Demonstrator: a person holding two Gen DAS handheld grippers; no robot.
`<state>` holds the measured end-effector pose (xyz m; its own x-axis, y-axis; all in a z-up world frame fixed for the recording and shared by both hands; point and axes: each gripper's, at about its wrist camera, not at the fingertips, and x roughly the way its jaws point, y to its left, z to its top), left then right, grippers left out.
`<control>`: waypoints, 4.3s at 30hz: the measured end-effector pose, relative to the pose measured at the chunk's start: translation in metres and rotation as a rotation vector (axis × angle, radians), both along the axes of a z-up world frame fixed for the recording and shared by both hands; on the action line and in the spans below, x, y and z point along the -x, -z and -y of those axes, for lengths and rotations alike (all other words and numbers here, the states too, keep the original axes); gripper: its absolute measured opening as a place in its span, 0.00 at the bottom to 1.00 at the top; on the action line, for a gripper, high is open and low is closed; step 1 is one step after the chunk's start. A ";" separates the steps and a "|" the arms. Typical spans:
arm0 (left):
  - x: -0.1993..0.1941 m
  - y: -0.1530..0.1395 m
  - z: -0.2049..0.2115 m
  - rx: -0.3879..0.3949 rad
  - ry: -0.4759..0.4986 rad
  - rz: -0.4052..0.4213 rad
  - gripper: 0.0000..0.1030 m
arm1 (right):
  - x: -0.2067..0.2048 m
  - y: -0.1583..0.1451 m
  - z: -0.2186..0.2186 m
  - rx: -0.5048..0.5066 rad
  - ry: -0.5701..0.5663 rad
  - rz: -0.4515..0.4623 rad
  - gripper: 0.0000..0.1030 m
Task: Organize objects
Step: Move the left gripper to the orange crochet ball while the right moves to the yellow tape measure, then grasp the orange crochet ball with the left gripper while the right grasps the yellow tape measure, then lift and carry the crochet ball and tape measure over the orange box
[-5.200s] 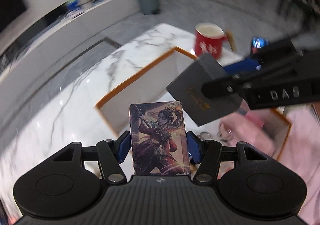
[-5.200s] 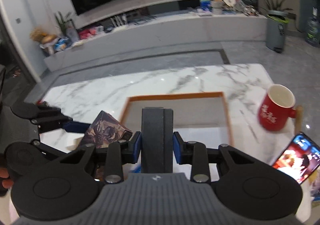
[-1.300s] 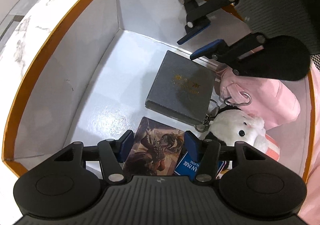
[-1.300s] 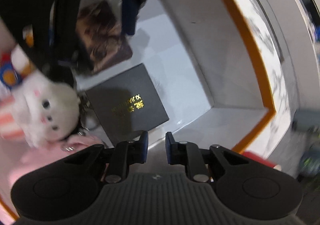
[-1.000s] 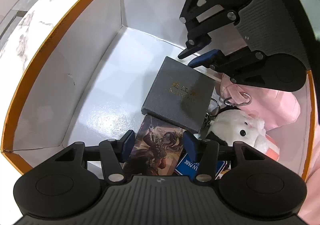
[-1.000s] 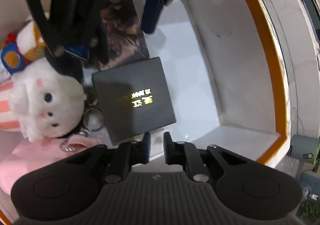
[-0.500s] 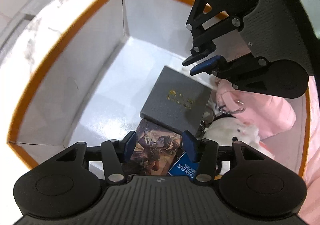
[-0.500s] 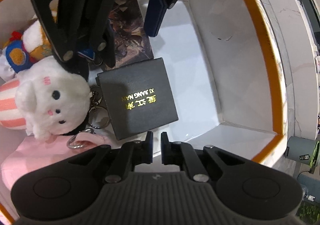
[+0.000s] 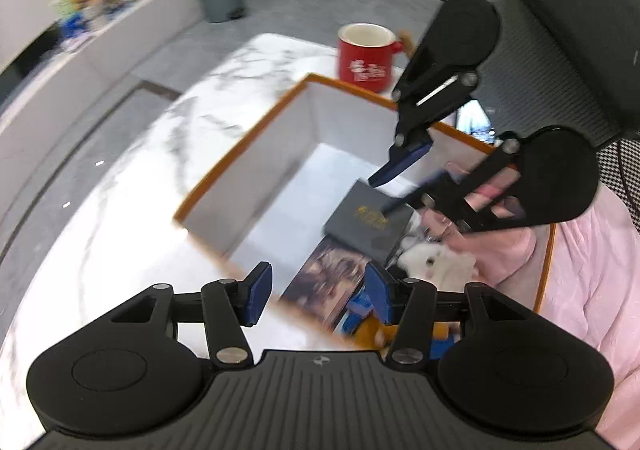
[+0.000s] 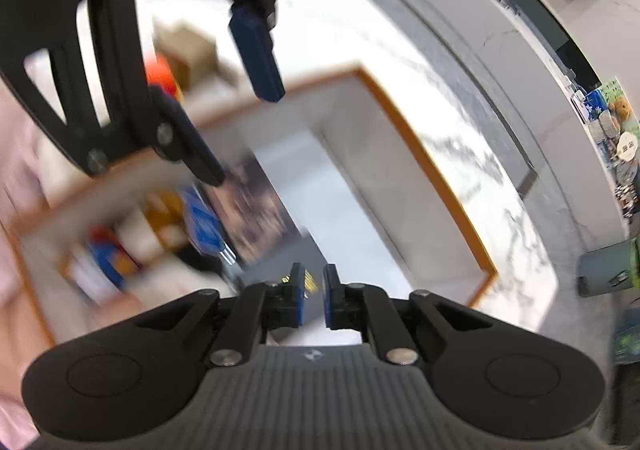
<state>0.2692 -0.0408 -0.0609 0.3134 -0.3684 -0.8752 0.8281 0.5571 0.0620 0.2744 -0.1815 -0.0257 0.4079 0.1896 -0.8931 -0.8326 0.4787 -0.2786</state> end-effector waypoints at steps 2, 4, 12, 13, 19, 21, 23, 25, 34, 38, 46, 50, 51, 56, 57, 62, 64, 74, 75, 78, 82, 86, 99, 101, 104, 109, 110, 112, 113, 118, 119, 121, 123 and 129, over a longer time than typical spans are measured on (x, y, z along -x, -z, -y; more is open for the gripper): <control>0.011 -0.005 -0.017 0.007 -0.046 0.011 0.58 | 0.014 -0.011 -0.008 -0.081 0.012 -0.009 0.31; 0.023 -0.007 -0.037 0.021 -0.104 0.008 0.58 | 0.025 -0.018 -0.025 -0.143 0.001 -0.007 0.32; 0.064 0.012 -0.092 0.010 -0.268 0.019 0.59 | 0.055 -0.009 -0.077 -0.271 -0.031 -0.034 0.34; 0.063 0.018 -0.093 0.014 -0.293 0.019 0.59 | 0.056 0.000 -0.083 -0.269 -0.029 -0.037 0.35; 0.050 0.047 -0.101 0.047 -0.383 0.034 0.59 | 0.048 0.009 -0.091 -0.236 -0.023 -0.061 0.35; 0.043 0.054 -0.101 0.059 -0.406 0.032 0.59 | 0.044 0.017 -0.095 -0.227 -0.026 -0.064 0.35; 0.037 0.060 -0.099 0.061 -0.414 0.038 0.59 | 0.040 0.025 -0.100 -0.223 -0.031 -0.067 0.35; 0.034 0.063 -0.097 0.056 -0.403 0.044 0.58 | 0.037 0.028 -0.103 -0.219 -0.042 -0.074 0.36; 0.030 0.081 -0.087 0.050 -0.385 0.086 0.48 | 0.030 0.038 -0.117 -0.181 -0.075 -0.093 0.42; 0.036 0.080 -0.095 0.063 -0.390 0.084 0.45 | 0.026 0.042 -0.124 -0.167 -0.078 -0.108 0.42; 0.053 0.069 -0.133 0.056 -0.418 0.056 0.45 | 0.025 0.053 -0.147 -0.127 -0.094 -0.159 0.42; 0.054 0.074 -0.145 0.028 -0.423 0.039 0.45 | 0.021 0.066 -0.165 -0.074 -0.089 -0.187 0.47; 0.053 0.076 -0.147 0.024 -0.428 0.034 0.45 | 0.018 0.069 -0.169 -0.067 -0.085 -0.201 0.49; 0.050 0.087 -0.155 0.028 -0.452 0.011 0.45 | 0.004 0.087 -0.189 -0.016 -0.048 -0.242 0.54; 0.049 0.088 -0.156 0.030 -0.455 0.004 0.45 | 0.001 0.090 -0.193 -0.004 -0.041 -0.254 0.56; 0.046 0.092 -0.165 0.059 -0.469 -0.028 0.45 | -0.010 0.105 -0.208 0.040 0.000 -0.277 0.60; 0.045 0.092 -0.168 0.072 -0.473 -0.036 0.45 | -0.013 0.110 -0.210 0.045 0.030 -0.304 0.60; 0.047 0.092 -0.164 0.050 -0.456 -0.028 0.45 | -0.010 0.118 -0.205 0.014 0.151 -0.302 0.53; 0.047 0.092 -0.163 0.046 -0.460 -0.026 0.45 | -0.008 0.118 -0.203 0.007 0.163 -0.299 0.52; 0.050 0.091 -0.162 0.036 -0.468 -0.017 0.45 | -0.001 0.116 -0.198 -0.028 0.194 -0.290 0.52; 0.058 0.083 -0.163 0.054 -0.474 -0.006 0.45 | 0.014 0.104 -0.186 -0.087 0.215 -0.258 0.52; 0.067 0.064 -0.165 0.090 -0.485 0.019 0.45 | 0.022 0.082 -0.169 -0.142 0.218 -0.240 0.52; 0.092 -0.019 -0.106 0.176 -0.341 0.139 0.45 | 0.061 -0.011 -0.094 -0.285 0.157 -0.112 0.52; 0.089 -0.028 -0.090 0.196 -0.306 0.150 0.45 | 0.059 -0.025 -0.075 -0.276 0.159 -0.089 0.52; 0.080 -0.036 -0.065 0.215 -0.267 0.170 0.45 | 0.053 -0.038 -0.048 -0.232 0.168 -0.034 0.52; 0.058 -0.033 -0.030 0.230 -0.214 0.166 0.45 | 0.032 -0.037 -0.008 -0.122 0.218 0.004 0.52; 0.052 -0.031 -0.022 0.228 -0.204 0.161 0.45 | 0.028 -0.033 -0.002 -0.099 0.224 0.002 0.52; 0.046 -0.025 -0.005 0.219 -0.190 0.149 0.45 | 0.019 -0.023 0.009 -0.061 0.227 -0.011 0.52; 0.041 -0.021 0.001 0.212 -0.184 0.142 0.45 | 0.015 -0.016 0.011 -0.048 0.228 -0.020 0.52; 0.023 0.000 0.022 0.171 -0.167 0.109 0.45 | -0.003 0.016 0.023 -0.021 0.231 -0.070 0.52; 0.018 0.004 0.025 0.166 -0.166 0.100 0.45 | -0.006 0.021 0.024 -0.021 0.229 -0.080 0.52; 0.014 0.011 0.029 0.158 -0.165 0.086 0.45 | -0.008 0.032 0.025 -0.017 0.217 -0.095 0.52; 0.011 0.016 0.032 0.148 -0.163 0.079 0.45 | -0.010 0.043 0.022 -0.011 0.196 -0.105 0.52; 0.002 0.027 0.040 0.130 -0.153 0.057 0.45 | -0.018 0.066 0.022 -0.010 0.183 -0.144 0.52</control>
